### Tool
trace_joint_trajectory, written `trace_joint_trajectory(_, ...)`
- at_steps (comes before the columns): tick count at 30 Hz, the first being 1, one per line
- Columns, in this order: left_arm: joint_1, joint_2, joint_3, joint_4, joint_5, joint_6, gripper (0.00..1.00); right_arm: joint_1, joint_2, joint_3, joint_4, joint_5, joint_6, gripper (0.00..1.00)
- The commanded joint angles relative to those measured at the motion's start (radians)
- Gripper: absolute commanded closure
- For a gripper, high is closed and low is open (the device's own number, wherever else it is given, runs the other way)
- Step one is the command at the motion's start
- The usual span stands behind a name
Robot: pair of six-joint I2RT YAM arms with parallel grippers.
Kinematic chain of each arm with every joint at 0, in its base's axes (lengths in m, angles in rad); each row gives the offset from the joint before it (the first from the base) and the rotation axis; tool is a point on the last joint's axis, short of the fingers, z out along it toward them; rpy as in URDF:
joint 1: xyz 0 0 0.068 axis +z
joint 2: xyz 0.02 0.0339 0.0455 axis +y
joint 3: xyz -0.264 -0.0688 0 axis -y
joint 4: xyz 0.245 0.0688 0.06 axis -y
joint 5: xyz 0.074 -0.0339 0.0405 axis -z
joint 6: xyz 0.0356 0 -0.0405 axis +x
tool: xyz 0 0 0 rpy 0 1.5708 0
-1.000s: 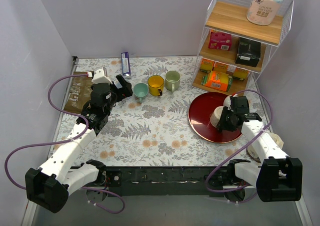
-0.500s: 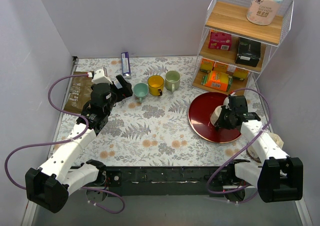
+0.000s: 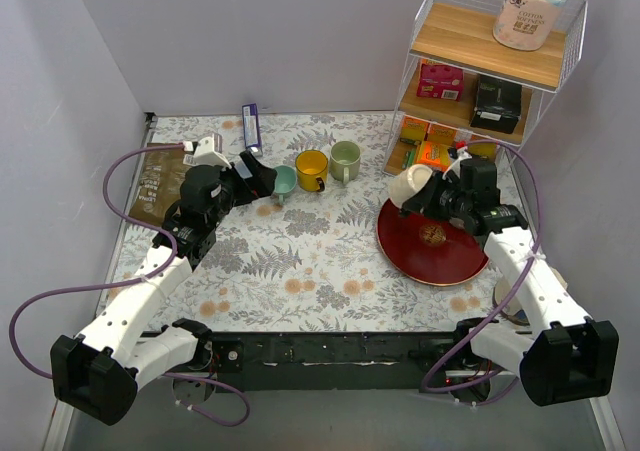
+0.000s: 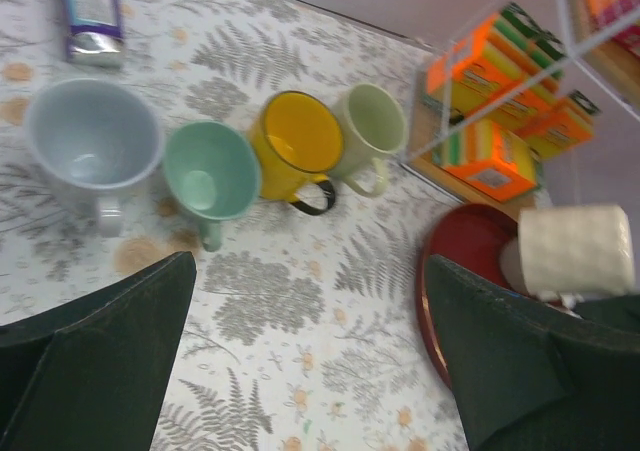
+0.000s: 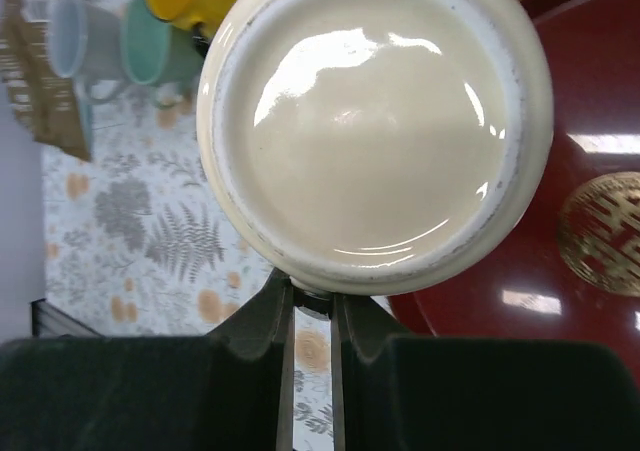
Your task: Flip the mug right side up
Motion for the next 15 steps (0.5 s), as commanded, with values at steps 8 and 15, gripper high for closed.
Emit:
trace_joint_trajectory(8, 0.002, 0.067, 0.052, 0.397, 0.624, -0.221, 0.02, 0.17, 0.041, 0.226, 0.564, -0.219, 0.275, 0.99)
trace_joint_trajectory(15, 0.0, 0.142, 0.13, 0.552, 0.747, -0.362, 0.03, 0.265, 0.144, 0.331, 0.851, -0.235, 0.41, 0.99)
